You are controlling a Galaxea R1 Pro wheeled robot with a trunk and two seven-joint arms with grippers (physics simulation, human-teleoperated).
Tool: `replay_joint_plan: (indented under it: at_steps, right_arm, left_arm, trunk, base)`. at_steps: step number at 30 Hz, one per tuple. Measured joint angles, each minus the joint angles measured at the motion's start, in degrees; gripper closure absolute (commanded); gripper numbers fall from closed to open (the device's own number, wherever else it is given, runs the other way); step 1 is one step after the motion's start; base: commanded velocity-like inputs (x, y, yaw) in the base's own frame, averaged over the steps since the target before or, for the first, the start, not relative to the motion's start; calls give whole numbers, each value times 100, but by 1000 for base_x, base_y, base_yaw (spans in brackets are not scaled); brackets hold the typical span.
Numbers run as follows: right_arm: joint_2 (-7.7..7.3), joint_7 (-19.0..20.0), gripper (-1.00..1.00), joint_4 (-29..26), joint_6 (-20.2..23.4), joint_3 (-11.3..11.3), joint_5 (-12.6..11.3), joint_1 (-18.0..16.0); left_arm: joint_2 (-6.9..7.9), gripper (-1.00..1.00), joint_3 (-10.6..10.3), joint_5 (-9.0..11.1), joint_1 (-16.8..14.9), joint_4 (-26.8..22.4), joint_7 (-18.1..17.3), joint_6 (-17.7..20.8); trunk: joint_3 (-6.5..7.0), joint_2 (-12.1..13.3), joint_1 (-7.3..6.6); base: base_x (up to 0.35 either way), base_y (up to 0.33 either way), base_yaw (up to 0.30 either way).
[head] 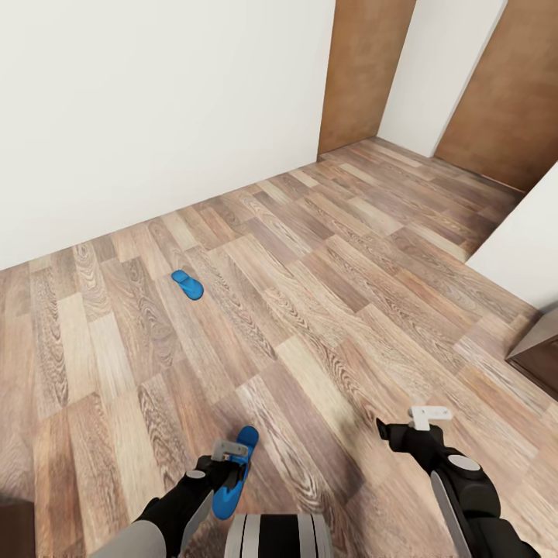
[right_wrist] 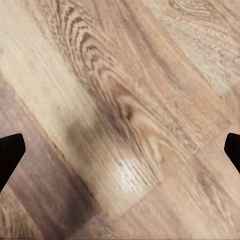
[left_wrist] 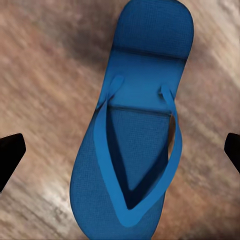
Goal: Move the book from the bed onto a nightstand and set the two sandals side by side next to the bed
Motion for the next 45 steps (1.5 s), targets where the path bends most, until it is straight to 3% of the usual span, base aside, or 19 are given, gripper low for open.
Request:
replay_joint_plan:
  at_steps: [8,13,20,25,45]
  right_arm:
    - [0,-3,-100,-24,4,252,5,9]
    - [6,-1,-100,-30,1,325,4,11]
    - [4,0,-100,-38,0,339,7,11]
    - [7,0,-100,-40,0,346,7,11]
    - [-1,0,-100,-40,-2,346,12,11]
  left_arm:
    - [12,-100,-1,0,-5,-27,3,2]
    - [17,-100,-6,-4,-5,-33,4,-37]
    - [14,-100,-4,-7,-7,-61,-1,-49]
    - [18,-100,-7,-2,-5,-132,-3,-41]
    - [37,-100,-8,0,-4,-179,2,-56]
  trunk:
    - [-177,-11,21]
    - [-178,-11,20]
    - [-178,-11,20]
    - [-288,-17,34]
    - [-378,-23,44]
  base:
    - [0,0,0]
    - [0,0,0]
    - [0,0,0]
    - [0,0,0]
    - [0,0,0]
